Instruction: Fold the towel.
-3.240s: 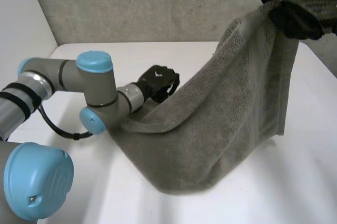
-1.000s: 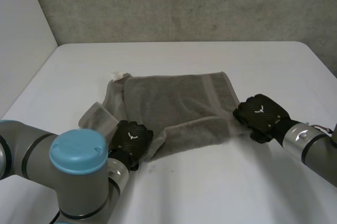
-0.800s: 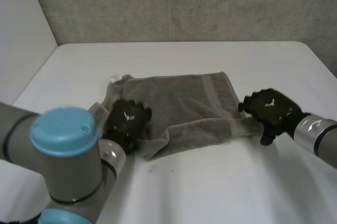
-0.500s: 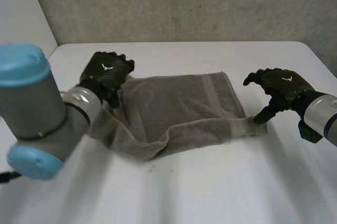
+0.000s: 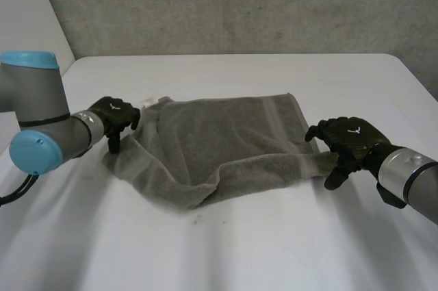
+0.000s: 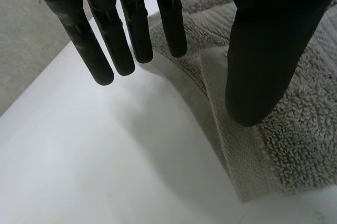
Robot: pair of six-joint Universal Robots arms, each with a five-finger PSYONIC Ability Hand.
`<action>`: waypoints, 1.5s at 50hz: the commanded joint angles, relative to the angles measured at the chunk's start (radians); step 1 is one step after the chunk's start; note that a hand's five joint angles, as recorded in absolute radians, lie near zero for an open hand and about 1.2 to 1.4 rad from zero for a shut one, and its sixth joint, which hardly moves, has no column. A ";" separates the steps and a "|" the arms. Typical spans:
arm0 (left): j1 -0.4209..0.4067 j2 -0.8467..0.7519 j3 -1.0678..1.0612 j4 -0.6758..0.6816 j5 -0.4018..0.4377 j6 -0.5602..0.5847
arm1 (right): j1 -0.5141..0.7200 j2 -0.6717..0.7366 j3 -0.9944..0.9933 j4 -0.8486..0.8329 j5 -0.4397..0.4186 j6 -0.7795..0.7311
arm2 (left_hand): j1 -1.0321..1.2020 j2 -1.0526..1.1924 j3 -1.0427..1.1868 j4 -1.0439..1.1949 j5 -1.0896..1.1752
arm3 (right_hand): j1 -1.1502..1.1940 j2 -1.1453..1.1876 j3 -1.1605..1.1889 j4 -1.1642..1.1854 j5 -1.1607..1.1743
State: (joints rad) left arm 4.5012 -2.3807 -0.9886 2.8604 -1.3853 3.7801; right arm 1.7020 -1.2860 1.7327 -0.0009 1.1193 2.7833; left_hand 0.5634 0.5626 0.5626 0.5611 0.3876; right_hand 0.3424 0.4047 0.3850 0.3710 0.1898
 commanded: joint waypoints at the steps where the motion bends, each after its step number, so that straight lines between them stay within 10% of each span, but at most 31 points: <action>1: -0.007 -0.035 0.005 0.007 0.002 -0.003 | 0.004 0.016 0.007 -0.005 -0.001 -0.004 | 0.061 0.062 0.062 0.063 0.062 | 0.048 -0.014 0.005 0.019 0.026; 35: -0.056 -0.020 -0.008 -0.092 -0.096 0.001 | 0.004 0.053 -0.007 -0.010 0.048 -0.057 | 0.070 0.071 0.071 0.072 0.071 | 0.042 -0.020 -0.001 0.013 0.020; 40: -0.059 -0.018 -0.010 -0.093 -0.112 0.001 | 0.004 0.054 -0.007 -0.010 0.048 -0.067 | 0.179 0.179 0.179 0.181 0.180 | 0.042 -0.020 -0.001 0.013 0.020; 45: -0.073 0.011 -0.044 -0.092 -0.110 -0.002 | 0.004 0.056 -0.010 -0.010 0.048 -0.085 | 0.831 0.832 0.831 0.833 0.832 | 0.042 -0.020 -0.001 0.013 0.020; 55: -0.086 0.161 -0.147 -0.070 -0.113 -0.019 | -0.001 0.054 -0.093 0.012 0.054 -0.070 | 0.833 0.834 0.834 0.835 0.834 | 0.036 -0.026 -0.006 0.008 0.014; 75: -0.062 0.592 -0.634 0.342 -0.113 -0.020 | 0.004 0.270 -0.390 0.288 0.095 -0.051 | 0.833 0.834 0.834 0.835 0.834 | 0.212 0.150 0.170 0.184 0.190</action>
State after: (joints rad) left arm 4.4370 -1.8662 -1.5139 3.0903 -1.4948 3.7595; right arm 1.7000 -1.1053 1.4157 0.2598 1.1922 2.7395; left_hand 1.1748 1.2157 1.2136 1.2168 1.0295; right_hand 0.3832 0.4072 0.4476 0.4529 0.2661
